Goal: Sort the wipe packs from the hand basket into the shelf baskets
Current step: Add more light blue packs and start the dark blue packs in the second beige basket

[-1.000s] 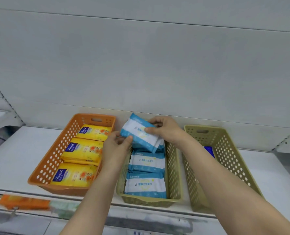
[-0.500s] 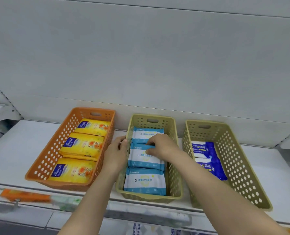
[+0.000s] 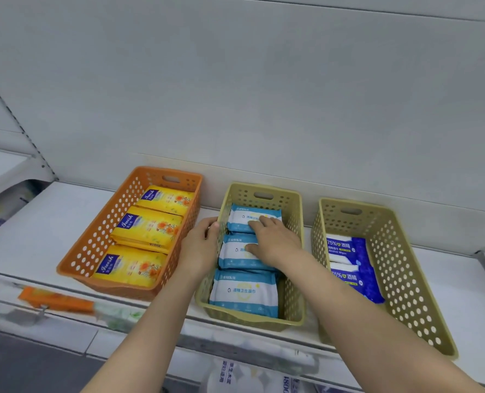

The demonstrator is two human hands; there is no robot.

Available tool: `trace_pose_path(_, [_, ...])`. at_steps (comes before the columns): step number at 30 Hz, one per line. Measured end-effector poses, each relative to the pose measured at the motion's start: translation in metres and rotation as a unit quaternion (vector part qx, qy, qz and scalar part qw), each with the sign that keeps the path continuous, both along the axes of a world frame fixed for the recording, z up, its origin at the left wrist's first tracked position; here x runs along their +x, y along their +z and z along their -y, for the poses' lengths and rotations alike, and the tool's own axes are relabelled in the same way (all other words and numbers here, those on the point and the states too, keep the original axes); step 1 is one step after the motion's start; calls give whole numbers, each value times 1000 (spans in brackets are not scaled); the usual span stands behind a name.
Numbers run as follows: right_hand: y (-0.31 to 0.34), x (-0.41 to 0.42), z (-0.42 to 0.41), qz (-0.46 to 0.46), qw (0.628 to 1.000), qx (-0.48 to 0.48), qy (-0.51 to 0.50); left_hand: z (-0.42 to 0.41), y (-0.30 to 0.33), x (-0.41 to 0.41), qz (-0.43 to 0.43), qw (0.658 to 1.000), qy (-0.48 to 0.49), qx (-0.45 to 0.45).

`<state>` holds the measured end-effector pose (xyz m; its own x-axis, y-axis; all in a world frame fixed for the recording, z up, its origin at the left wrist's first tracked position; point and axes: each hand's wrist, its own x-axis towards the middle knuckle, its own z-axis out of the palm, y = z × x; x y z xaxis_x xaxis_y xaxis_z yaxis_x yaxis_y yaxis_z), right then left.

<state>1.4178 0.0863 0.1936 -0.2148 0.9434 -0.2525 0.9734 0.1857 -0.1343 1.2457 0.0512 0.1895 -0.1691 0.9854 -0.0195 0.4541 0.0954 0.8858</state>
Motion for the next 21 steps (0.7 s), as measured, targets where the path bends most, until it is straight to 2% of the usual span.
trace_pose_path(8, [-4,-5,5,-6,1000,-24,-18,1,7,1,-26,1000,-10,-10])
trace_pose_path(13, [30,-13,-6,32,999,-36,-15,6,39,-15,-67,996,-66,-1])
trace_pose_path(16, [67,-36,-10,9,1000,14,-12,9,74,-56,-93,992,-65,59])
trace_pose_path(21, [132,-120,1,-70,987,139,47,28,118,-171,-246,960,-2,133])
